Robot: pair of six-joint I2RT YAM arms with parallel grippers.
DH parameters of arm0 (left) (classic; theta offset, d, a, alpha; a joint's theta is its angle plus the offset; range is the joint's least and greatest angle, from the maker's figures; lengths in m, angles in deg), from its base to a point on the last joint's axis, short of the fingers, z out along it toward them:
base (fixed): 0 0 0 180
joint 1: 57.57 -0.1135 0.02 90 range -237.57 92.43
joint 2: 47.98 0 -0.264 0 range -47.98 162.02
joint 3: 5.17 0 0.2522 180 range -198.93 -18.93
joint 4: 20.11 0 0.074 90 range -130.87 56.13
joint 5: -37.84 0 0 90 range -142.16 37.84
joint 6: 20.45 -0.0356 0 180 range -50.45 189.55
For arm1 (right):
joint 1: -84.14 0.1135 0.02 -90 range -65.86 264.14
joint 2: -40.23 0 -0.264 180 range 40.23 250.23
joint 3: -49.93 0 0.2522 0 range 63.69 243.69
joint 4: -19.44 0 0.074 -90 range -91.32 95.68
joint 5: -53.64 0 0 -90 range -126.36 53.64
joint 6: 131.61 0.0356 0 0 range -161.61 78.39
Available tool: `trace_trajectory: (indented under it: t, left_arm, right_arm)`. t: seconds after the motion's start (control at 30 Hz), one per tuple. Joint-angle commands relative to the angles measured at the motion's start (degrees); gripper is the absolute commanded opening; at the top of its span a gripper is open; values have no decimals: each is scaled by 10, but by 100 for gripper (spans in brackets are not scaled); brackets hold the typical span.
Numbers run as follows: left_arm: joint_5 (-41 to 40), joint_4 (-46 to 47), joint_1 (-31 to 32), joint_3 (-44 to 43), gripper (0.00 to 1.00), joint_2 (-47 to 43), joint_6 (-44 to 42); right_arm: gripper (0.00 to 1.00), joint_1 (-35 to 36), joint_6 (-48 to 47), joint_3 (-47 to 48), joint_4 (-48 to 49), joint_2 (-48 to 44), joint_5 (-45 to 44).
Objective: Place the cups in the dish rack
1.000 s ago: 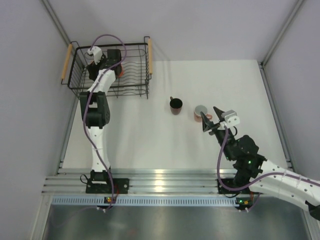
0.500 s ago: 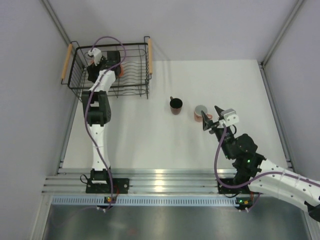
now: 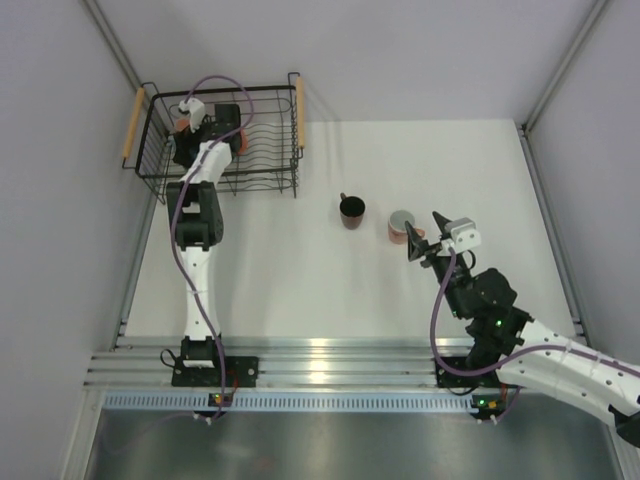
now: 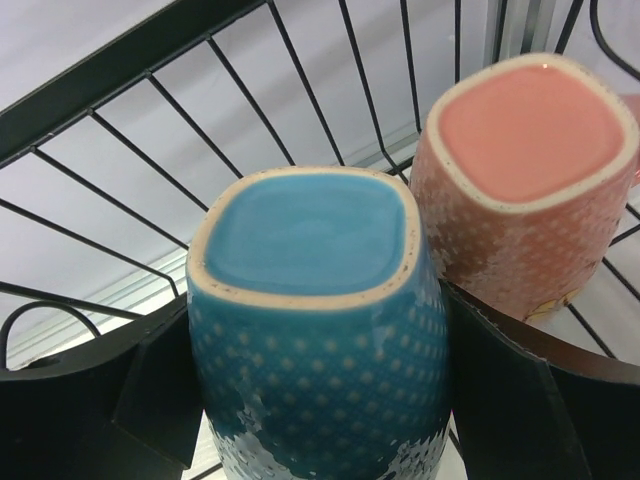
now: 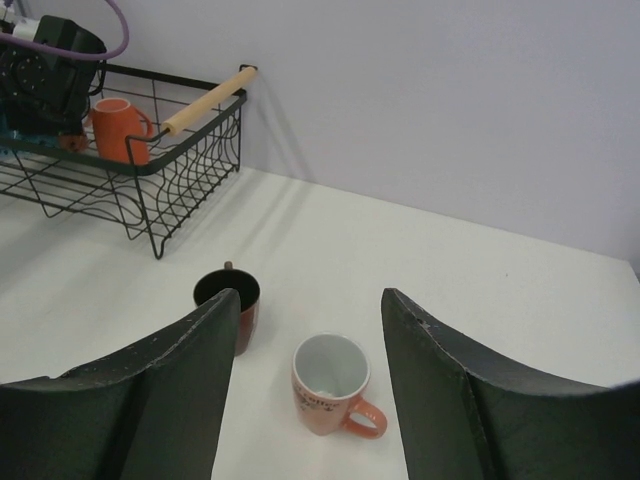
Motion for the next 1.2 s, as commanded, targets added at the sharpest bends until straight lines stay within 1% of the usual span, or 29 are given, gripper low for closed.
trace_trajectory:
  t: [0.0, 0.17, 0.23, 0.33, 0.37, 0.4, 0.7, 0.77, 0.8, 0.9, 0.93, 0.97, 1.03, 1.07, 1.1, 1.13, 1.17]
  left_arm:
    - [-33, 31, -4, -23, 0, -4, -34]
    - [-10, 31, -4, 0, 0, -16, -25]
    - [6, 31, -4, 9, 5, -20, -20]
    - [6, 30, -4, 19, 8, -25, -13]
    - [6, 31, -4, 20, 12, -24, -13]
    - [8, 31, -4, 23, 14, -25, -14]
    - [5, 33, -4, 45, 14, -28, 2]
    - [4, 32, -4, 54, 16, -32, 5]
    - [4, 32, -4, 58, 20, -34, 7]
    - [10, 33, -4, 67, 44, -40, 13]
    - [13, 33, -4, 68, 49, -43, 15]
    - [13, 33, -4, 70, 62, -46, 16]
    - [13, 33, -4, 72, 69, -50, 21]
    - [13, 33, -4, 72, 78, -51, 22]
    - [14, 34, -4, 72, 91, -52, 23]
    - [15, 33, -4, 72, 99, -54, 23]
    - [16, 33, -4, 74, 99, -54, 23]
  right_arm:
    - [60, -10, 10, 0, 6, -15, 2]
    - [60, -12, 11, -2, 4, -24, 1]
    - [60, -12, 11, -2, 4, -25, 2]
    - [60, -12, 12, -2, 3, -25, 2]
    - [60, -13, 12, -2, 3, -25, 2]
    - [60, -13, 12, -2, 2, -25, 2]
    - [61, -14, 13, -2, 2, -25, 3]
    - [61, -16, 13, -2, 2, -26, 4]
    - [61, -15, 13, -2, 2, -26, 5]
    - [61, -16, 13, -2, 2, -26, 5]
    - [61, -16, 13, -3, 2, -25, 6]
    - [61, -16, 14, -3, 2, -26, 5]
    - [61, -17, 14, -2, 2, -25, 7]
    - [61, -18, 14, -2, 2, -24, 8]
    - [61, -19, 14, -2, 2, -24, 9]
    - [61, -19, 14, -2, 2, -23, 9]
    - [61, -19, 15, -2, 1, -21, 10]
